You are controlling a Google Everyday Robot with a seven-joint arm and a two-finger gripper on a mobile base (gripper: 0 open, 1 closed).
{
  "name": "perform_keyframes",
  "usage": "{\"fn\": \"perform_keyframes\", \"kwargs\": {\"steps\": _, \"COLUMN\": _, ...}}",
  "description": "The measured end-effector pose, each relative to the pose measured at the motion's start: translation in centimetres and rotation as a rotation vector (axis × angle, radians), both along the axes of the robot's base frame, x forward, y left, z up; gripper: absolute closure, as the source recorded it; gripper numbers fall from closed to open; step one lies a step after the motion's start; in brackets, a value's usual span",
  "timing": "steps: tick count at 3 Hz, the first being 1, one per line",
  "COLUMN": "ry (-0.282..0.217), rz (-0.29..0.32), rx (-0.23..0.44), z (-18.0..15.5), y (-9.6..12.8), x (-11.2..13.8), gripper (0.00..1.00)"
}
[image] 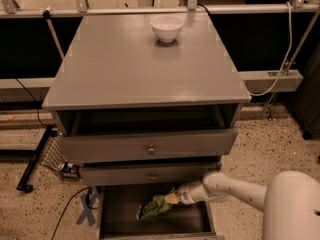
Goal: Place green jalapeno chip bag into bottom drawer
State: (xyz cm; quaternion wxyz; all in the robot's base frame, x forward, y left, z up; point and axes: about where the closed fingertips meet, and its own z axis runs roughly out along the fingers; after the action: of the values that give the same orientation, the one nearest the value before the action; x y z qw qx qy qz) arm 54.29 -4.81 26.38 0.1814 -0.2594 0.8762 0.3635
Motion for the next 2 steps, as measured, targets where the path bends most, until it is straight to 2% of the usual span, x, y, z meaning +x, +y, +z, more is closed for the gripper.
{"fn": "perform_keyframes", "kwargs": {"steps": 1, "ry": 0.002, "rz": 0.003, "rx": 0.002, "z": -0.09, "y": 0.19, "x": -0.1, "gripper": 0.52}}
{"fn": "perform_keyframes", "kwargs": {"steps": 2, "ry": 0.005, "rz": 0.006, "rx": 0.004, "z": -0.21, "y": 0.47, "x": -0.25, "gripper": 0.21}}
